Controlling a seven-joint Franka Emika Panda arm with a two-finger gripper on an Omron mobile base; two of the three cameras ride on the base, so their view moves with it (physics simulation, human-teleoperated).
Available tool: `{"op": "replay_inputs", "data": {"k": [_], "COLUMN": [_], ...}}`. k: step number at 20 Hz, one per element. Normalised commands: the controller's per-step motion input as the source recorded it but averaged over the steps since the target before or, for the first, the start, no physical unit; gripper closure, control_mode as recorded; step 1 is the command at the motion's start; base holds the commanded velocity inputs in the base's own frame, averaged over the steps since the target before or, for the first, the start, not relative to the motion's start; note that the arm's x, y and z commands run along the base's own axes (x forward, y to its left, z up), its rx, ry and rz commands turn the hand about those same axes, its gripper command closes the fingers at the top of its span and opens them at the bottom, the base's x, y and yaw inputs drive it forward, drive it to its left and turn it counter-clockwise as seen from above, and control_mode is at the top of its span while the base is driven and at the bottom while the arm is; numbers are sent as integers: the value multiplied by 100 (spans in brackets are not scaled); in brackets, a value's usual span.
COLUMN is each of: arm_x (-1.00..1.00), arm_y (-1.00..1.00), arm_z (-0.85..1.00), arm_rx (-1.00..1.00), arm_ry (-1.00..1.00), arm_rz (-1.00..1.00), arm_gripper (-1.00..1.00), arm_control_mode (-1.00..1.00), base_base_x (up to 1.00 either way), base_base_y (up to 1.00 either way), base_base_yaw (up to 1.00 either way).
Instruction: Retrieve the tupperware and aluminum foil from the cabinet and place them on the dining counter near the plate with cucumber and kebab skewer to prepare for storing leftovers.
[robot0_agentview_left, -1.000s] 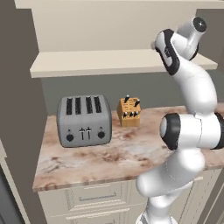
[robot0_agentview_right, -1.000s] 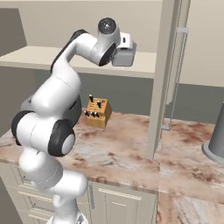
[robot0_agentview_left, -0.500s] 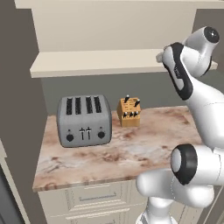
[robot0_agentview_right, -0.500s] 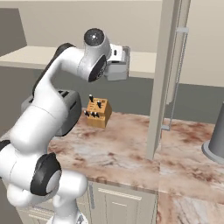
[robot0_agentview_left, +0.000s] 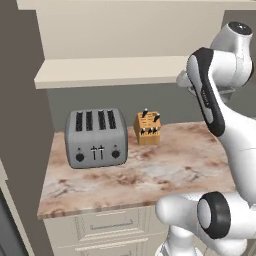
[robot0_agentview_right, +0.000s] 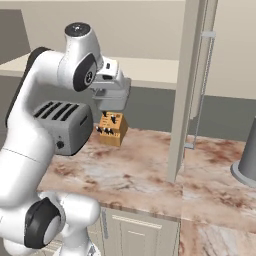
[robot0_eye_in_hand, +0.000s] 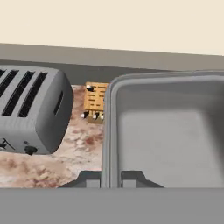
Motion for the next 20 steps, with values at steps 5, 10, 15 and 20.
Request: {"op": "replay_inputs", "data": {"k": [5,10,15,20], "arm_x": [-93,-44,-2,0], "arm_y": [21,4,14,27], "arm_z": [-87,-27,-8,-9], "arm_rx": [-3,0,0,0], "arm_ry": [-1,9,14,14], "arm_rz": [0,0,4,8], "arm_gripper": [100,100,100,100], "arm_control_mode": [-100,-100,-100,-100], "base_base_x": [0,0,0,0], "base_base_y": [0,0,0,0], "base_base_yaw": [0,0,0,0]}}
